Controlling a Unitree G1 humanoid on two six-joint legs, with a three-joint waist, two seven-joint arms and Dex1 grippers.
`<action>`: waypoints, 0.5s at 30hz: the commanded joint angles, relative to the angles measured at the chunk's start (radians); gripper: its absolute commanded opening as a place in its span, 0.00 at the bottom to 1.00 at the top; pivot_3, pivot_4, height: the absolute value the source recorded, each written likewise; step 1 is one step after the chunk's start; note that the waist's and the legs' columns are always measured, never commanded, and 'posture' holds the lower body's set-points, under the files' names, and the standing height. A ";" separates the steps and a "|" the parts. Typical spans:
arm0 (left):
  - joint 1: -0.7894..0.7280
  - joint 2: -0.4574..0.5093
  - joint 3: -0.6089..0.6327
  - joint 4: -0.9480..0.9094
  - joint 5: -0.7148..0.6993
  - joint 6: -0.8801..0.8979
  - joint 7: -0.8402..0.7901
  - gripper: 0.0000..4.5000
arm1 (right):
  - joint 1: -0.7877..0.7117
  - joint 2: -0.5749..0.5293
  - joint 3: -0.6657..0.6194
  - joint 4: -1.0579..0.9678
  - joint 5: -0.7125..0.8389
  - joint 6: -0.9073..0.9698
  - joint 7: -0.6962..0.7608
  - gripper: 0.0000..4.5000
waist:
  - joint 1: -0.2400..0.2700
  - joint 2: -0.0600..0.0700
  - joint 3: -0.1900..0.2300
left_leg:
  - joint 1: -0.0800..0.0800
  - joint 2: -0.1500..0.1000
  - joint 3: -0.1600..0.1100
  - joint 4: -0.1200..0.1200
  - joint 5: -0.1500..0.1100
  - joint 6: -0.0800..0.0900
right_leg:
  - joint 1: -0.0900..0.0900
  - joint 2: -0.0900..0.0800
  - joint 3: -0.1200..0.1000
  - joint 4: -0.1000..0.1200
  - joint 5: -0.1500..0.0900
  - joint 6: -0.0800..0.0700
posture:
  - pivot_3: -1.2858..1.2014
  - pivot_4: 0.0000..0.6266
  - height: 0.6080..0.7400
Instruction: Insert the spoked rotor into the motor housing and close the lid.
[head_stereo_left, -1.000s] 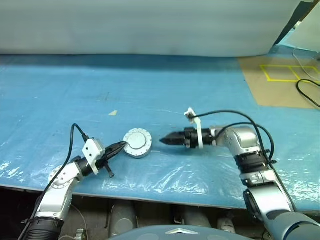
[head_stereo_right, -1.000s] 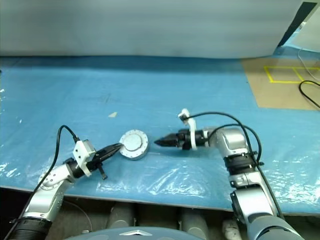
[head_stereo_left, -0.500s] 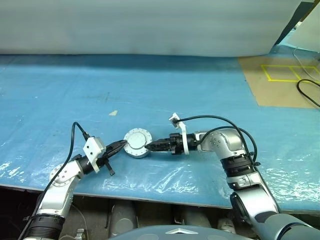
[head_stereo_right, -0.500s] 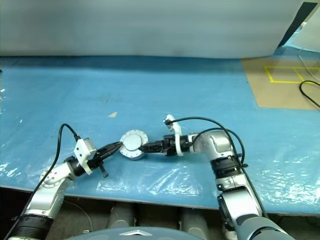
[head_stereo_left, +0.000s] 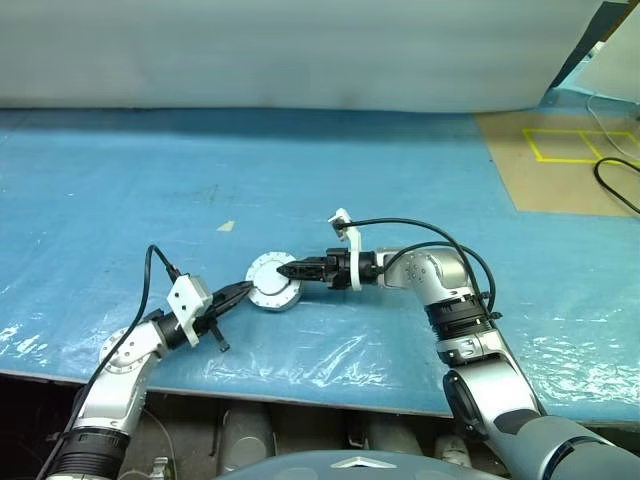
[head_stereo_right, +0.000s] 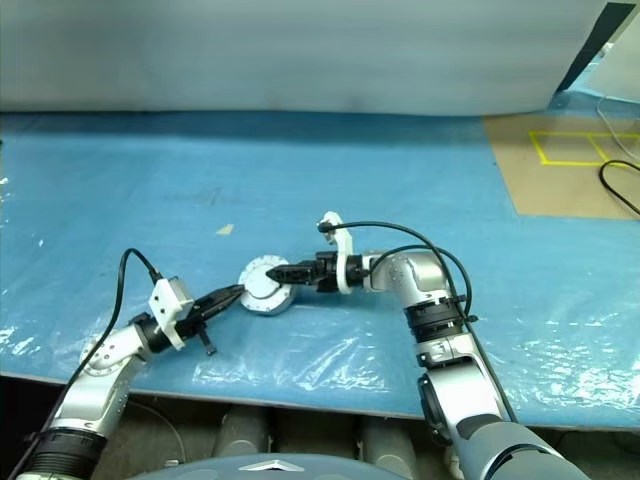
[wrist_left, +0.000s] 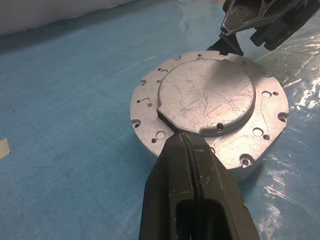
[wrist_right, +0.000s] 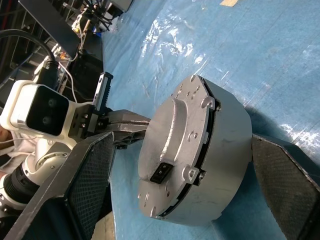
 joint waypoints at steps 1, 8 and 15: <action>-0.001 0.001 -0.011 0.000 0.006 -0.002 -0.009 0.00 | -0.014 0.031 0.025 -0.023 0.041 0.004 0.042 0.99 | 0.000 0.000 0.000 | 0.000 0.000 0.000 0.000 0.000 0.000 | 0.000 0.000 0.000 0.000 0.000 0.000 | 0.52 0.24 1.00; -0.001 0.000 -0.009 -0.001 0.005 -0.001 -0.010 0.00 | -0.014 0.038 0.075 0.006 0.012 -0.021 0.053 0.66 | -0.001 0.000 0.000 | 0.000 0.000 0.000 0.000 0.000 0.000 | 0.000 0.000 0.000 0.000 0.000 0.000 | 0.52 0.24 1.00; 0.000 -0.005 -0.009 -0.005 0.004 -0.002 -0.008 0.00 | -0.010 0.041 0.075 0.016 0.008 -0.023 0.065 0.28 | -0.001 0.000 0.000 | 0.001 0.000 0.001 0.000 0.000 0.000 | 0.001 0.000 0.000 0.000 0.000 0.000 | 0.52 0.24 1.00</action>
